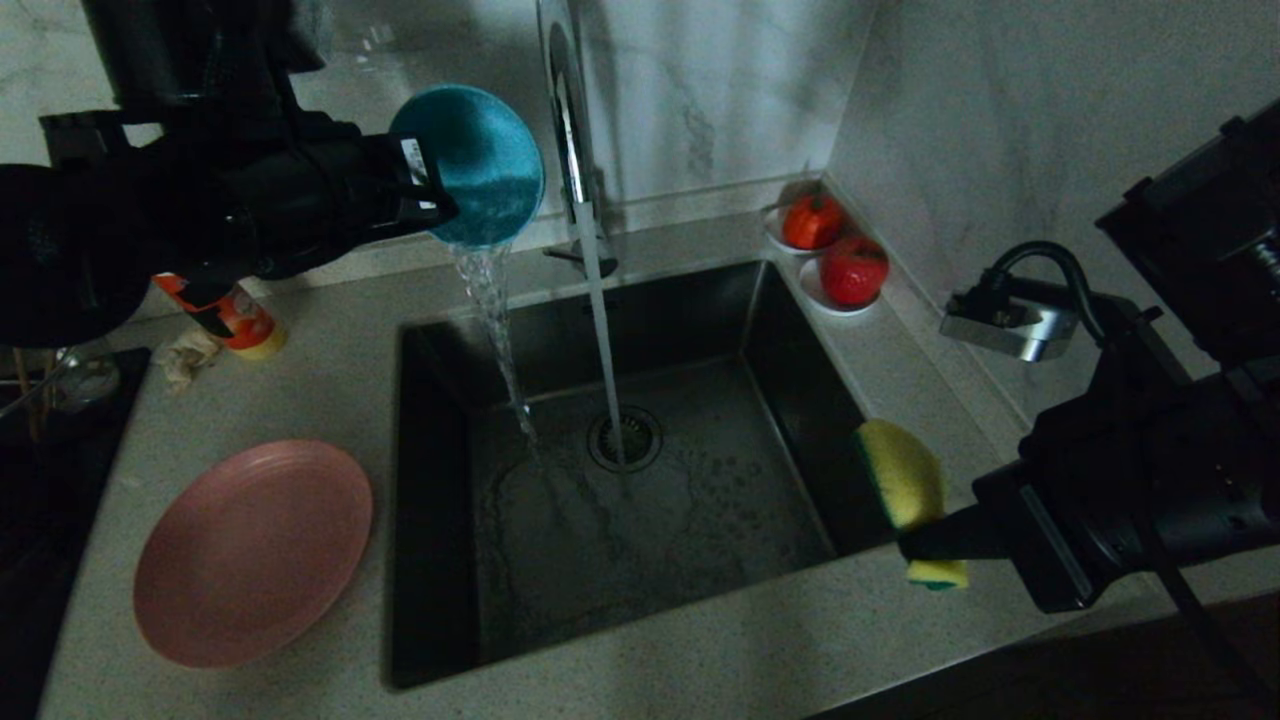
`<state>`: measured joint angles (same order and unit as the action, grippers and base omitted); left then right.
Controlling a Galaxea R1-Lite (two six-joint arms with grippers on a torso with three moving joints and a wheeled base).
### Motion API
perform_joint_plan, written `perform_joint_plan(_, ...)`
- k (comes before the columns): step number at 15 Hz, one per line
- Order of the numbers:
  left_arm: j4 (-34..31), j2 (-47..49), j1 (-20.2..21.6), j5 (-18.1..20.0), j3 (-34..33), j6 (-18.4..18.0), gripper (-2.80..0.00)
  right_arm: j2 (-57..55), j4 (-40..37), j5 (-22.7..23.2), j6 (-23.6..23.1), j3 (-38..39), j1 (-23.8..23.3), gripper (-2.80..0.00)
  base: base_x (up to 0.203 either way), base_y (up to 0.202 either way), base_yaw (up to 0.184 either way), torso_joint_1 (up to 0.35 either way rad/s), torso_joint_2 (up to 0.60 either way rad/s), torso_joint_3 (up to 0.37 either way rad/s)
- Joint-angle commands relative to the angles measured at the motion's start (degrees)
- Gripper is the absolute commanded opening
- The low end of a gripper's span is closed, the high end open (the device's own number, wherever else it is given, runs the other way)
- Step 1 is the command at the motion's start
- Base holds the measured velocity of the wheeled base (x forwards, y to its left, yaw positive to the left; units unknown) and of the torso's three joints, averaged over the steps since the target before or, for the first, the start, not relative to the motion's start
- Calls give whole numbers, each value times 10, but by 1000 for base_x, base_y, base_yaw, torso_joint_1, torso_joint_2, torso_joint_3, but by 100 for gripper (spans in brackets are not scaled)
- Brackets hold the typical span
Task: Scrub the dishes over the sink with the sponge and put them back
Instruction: Wash the bowl
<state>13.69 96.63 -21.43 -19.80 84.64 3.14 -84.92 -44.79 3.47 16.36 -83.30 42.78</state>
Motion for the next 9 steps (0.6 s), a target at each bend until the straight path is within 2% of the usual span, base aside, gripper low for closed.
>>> perform_joint_plan(1, 13, -19, 5, 4, -2, -10, -280, -3, -2, 0, 0, -3, 0, -280, 0, 0, 0, 0, 0, 0)
perform_joint_plan(5, 30, -35, 15, 26, -22, -27, -280, -8, 1, 1, 0, -3, 1, -280, 0, 0, 0, 0, 0, 0)
perform_joint_plan(7, 60, -41, 16, 34, -39, -47, -280, -10, 2, 1, 0, -3, 2, -280, 0, 0, 0, 0, 0, 0)
perform_joint_plan(9, 131, -40, 16, 39, -66, -80, -280, -12, 2, 2, 1, -2, 1, -280, 0, 0, 0, 0, 0, 0)
